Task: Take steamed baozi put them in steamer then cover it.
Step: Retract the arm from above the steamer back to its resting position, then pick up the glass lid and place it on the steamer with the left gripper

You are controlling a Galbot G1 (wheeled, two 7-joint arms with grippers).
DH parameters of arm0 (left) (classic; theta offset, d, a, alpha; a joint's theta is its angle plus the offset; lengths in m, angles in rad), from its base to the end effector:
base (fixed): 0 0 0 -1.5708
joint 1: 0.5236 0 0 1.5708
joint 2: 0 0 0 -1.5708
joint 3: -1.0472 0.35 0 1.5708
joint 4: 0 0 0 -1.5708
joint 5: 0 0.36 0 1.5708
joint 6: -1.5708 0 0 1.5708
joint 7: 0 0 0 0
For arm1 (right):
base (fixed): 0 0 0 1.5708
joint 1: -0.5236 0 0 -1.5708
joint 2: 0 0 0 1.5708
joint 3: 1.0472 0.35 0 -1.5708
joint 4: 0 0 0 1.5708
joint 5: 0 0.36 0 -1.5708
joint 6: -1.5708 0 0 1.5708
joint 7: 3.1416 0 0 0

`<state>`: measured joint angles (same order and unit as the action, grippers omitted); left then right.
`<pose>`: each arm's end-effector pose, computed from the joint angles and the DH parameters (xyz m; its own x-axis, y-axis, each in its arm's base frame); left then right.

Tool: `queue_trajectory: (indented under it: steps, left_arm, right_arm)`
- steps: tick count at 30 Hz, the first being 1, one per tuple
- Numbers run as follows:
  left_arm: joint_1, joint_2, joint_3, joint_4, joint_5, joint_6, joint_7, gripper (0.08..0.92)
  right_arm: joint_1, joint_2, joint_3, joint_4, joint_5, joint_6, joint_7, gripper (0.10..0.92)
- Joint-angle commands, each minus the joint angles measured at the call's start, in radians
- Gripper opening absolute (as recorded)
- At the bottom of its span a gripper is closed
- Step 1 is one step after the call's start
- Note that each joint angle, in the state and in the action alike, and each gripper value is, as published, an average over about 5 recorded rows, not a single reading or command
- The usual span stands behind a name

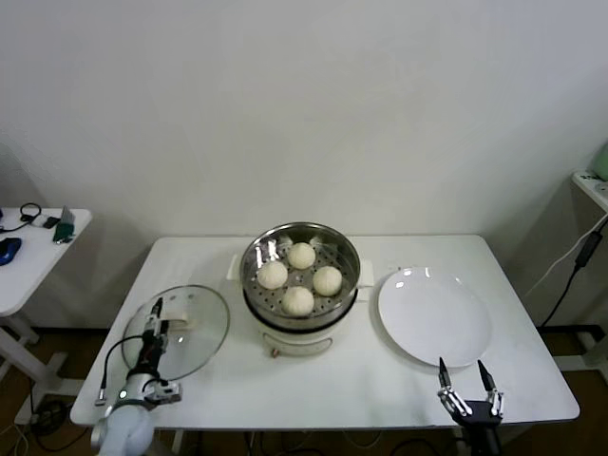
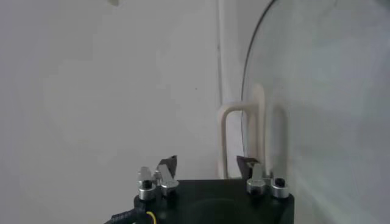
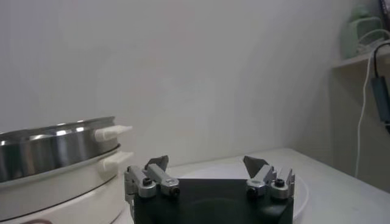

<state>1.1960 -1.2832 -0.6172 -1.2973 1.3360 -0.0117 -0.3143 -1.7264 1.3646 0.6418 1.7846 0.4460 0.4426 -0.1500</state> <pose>0.2791 0.1579 -0.4662 -0.9880 -0.1378 0.0699 0.0795 -0.0658 0.9947 0.1089 -0.0966 -0.4212 -0.9998 0.0082 -0.0169 0.0053 0.9861 0.1662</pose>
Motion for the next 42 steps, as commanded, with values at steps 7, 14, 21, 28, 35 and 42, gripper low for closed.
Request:
queue_trajectory:
  steps: [7, 14, 21, 28, 35, 42]
  left_arm:
    - [-0.011, -0.001, 0.0, 0.015, 0.016, -0.005, -0.003, 0.411]
    - [0.015, 0.003, -0.002, -0.062, -0.043, -0.003, 0.015, 0.205]
    - [0.072, 0.043, -0.007, -0.248, -0.171, 0.025, 0.059, 0.143]
    - [0.112, 0.171, -0.021, -0.415, -0.321, 0.078, 0.116, 0.143]
    - [0.115, 0.286, -0.014, -0.611, -0.474, 0.278, 0.259, 0.143]
    - [0.039, 0.329, 0.134, -0.758, -0.515, 0.44, 0.344, 0.143]
  right_arm:
    - [0.001, 0.004, 0.002, -0.003, 0.003, 0.002, 0.001, 0.823]
    - [0.006, 0.005, 0.004, -0.004, 0.002, 0.002, 0.002, 0.823]
    - [0.013, 0.002, 0.011, -0.003, -0.001, -0.002, 0.006, 0.823]
    - [0.018, -0.003, 0.014, -0.005, -0.027, -0.011, 0.022, 0.823]
    - [0.023, -0.006, 0.011, -0.016, -0.05, -0.023, 0.028, 0.823]
    - [0.03, 0.0, 0.005, -0.025, -0.065, -0.025, 0.032, 0.823]
